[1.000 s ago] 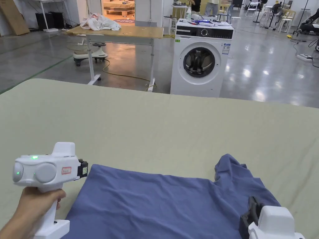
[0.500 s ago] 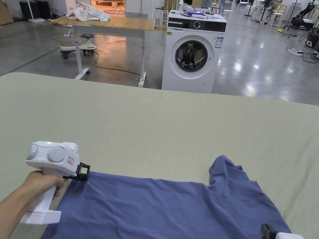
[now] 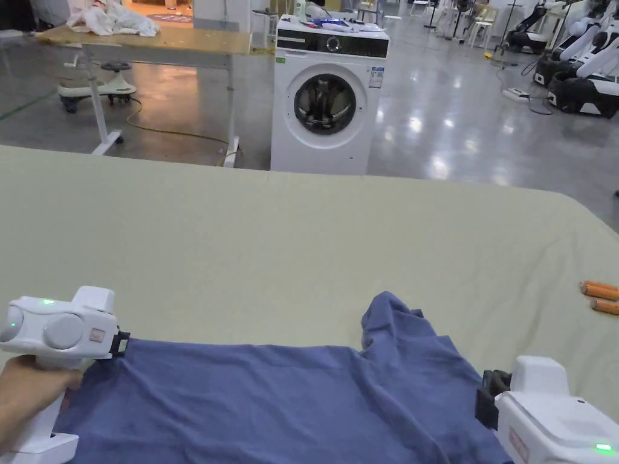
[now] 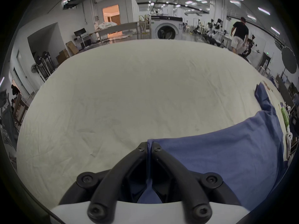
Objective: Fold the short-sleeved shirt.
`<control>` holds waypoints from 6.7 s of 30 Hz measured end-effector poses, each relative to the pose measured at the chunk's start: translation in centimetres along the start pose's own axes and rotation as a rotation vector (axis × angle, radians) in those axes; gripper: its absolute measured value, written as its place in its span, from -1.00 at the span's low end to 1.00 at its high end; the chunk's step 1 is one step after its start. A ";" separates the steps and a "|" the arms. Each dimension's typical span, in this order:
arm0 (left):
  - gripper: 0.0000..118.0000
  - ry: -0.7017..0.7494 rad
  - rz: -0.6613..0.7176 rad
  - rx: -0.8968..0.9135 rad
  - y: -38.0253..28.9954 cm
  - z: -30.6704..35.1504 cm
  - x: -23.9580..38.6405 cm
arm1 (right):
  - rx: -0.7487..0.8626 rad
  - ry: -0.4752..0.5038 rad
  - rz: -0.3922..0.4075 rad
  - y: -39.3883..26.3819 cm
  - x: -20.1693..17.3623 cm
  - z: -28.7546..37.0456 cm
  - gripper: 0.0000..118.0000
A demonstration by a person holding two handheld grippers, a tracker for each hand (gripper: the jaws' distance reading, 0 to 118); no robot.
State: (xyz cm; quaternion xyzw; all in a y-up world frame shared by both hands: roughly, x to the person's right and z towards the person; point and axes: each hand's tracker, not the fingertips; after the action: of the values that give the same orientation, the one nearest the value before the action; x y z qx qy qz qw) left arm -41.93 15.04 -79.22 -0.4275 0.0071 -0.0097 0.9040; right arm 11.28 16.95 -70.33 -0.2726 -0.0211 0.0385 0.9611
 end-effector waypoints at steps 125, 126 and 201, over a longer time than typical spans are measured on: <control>-1.00 -0.016 0.151 0.552 -10.6 29.1 -5.2 | 0.237 -0.059 0.136 3.9 3.9 22.1 -0.95; -1.00 -0.016 0.154 0.547 -11.8 28.9 -5.3 | 0.224 -0.056 0.142 2.9 3.9 22.3 -0.95; -1.00 -0.002 0.009 0.310 -22.6 25.6 2.7 | 0.299 0.052 0.013 -8.4 -8.6 20.5 -1.00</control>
State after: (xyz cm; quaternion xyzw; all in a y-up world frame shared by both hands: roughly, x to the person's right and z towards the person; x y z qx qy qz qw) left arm -38.93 20.42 -45.52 -0.2825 0.0065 -0.0060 0.9592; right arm 1.98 19.82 -48.66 -0.1275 0.0116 0.0405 0.9909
